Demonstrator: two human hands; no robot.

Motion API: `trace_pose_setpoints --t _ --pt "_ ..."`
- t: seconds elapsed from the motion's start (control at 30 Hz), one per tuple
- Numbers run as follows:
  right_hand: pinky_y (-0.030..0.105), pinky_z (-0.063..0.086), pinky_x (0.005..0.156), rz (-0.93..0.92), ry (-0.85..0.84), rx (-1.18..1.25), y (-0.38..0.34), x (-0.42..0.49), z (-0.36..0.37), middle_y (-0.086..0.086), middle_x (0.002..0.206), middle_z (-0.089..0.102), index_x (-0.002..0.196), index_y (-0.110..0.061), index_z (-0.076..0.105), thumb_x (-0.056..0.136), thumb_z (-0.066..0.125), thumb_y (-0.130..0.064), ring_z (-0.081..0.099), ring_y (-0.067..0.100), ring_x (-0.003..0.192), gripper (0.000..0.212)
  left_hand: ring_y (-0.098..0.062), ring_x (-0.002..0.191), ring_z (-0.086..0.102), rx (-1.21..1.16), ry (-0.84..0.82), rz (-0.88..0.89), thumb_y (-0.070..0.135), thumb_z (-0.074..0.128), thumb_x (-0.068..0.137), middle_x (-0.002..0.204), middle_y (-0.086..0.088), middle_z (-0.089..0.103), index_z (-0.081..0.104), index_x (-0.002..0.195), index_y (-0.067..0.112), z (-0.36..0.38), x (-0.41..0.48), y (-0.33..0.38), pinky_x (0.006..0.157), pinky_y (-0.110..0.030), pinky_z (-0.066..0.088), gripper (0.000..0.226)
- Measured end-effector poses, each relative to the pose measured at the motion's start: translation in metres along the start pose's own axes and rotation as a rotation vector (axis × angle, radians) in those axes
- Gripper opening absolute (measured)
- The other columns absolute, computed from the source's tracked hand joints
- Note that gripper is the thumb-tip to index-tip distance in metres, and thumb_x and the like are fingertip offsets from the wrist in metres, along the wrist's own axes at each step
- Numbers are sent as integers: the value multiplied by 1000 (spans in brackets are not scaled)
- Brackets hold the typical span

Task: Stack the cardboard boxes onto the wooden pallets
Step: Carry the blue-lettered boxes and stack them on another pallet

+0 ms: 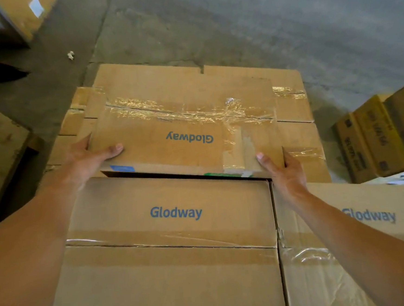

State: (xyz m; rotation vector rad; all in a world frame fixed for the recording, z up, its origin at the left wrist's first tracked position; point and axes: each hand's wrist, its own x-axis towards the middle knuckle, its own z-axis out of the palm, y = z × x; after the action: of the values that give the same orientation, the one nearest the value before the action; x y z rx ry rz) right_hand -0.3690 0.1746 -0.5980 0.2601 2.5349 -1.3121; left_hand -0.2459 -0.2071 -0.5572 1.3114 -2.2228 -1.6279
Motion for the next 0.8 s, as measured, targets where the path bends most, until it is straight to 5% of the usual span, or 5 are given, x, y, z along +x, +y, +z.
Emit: trace_pose_setpoints --t 0.2,0.3,0.5,0.63,0.8 --pt "57 23 120 -30 7 -255 0 8 19 8 125 68 129 -17 63 85 61 -70 51 36 130 69 -30 140 40 44 -32 -62 39 83 73 154 -13 43 39 153 9 1 4 -14 103 -33 33 96" --pt "54 3 124 -37 -5 -433 1 9 25 13 117 70 122 -8 64 88 55 -71 54 38 127 72 -31 138 42 93 -25 -105 31 79 83 153 -14 44 41 151 8 -2 4 -18 98 -31 31 81" --pt "53 1 124 -57 -10 -548 1 6 26 13 116 70 122 -8 63 86 52 -75 59 36 123 77 -32 134 47 213 -16 -113 31 77 87 148 -16 51 50 145 7 -2 -1 -16 89 -31 31 68" --pt "54 1 124 -39 -37 -598 2 6 27 13 119 69 126 -9 59 86 44 -79 58 35 125 82 -37 134 47 359 40 -104 47 81 79 148 -15 50 48 144 9 -3 6 -21 99 -44 38 83" --pt "52 3 123 29 -92 -681 0 8 27 17 119 68 130 -6 52 88 36 -81 56 35 127 88 -38 145 34 538 160 -89 58 85 69 158 -13 36 22 154 21 3 10 -26 114 -72 16 111"
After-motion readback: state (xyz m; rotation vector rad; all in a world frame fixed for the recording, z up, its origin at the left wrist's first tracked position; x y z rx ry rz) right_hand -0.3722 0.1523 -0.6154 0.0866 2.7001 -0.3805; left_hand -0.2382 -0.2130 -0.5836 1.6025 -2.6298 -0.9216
